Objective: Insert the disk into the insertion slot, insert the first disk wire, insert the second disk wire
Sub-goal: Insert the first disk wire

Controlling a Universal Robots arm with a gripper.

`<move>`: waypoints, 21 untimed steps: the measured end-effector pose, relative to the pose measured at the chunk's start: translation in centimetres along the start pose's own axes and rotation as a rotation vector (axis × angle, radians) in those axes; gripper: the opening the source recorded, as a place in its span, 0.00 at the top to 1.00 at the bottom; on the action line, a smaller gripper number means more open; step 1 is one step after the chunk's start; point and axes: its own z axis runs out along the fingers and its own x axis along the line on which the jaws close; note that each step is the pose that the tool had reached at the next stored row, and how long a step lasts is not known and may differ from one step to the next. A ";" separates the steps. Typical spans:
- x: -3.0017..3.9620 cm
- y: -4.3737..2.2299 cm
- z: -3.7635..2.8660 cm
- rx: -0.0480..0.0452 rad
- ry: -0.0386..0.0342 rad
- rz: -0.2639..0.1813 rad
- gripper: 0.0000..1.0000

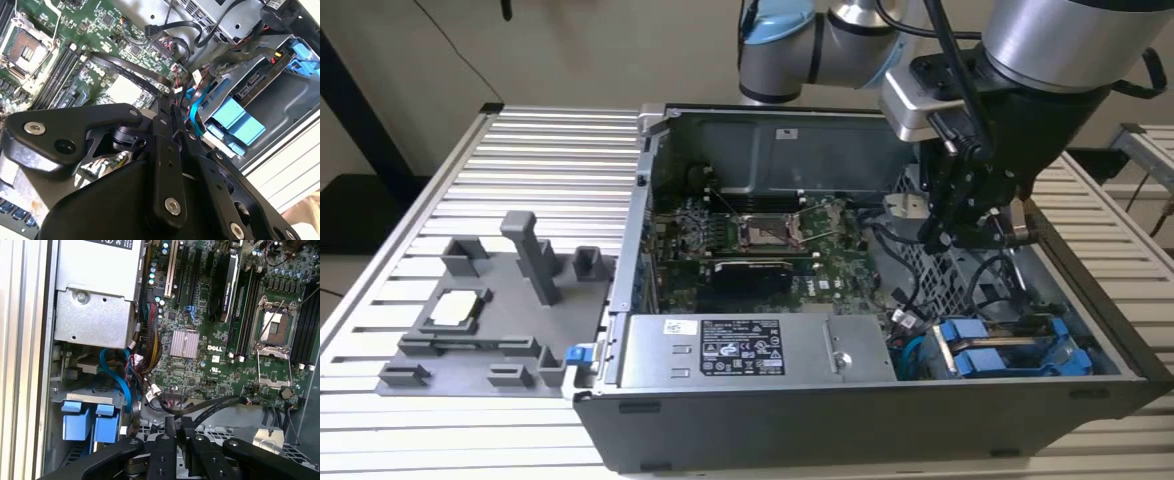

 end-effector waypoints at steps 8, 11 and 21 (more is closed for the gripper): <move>0.00 0.00 -0.01 0.0003 -0.0019 0.000 0.82; 0.00 0.00 0.00 0.0005 -0.0021 0.000 0.81; 0.01 0.30 0.34 0.0369 0.0027 -0.005 0.74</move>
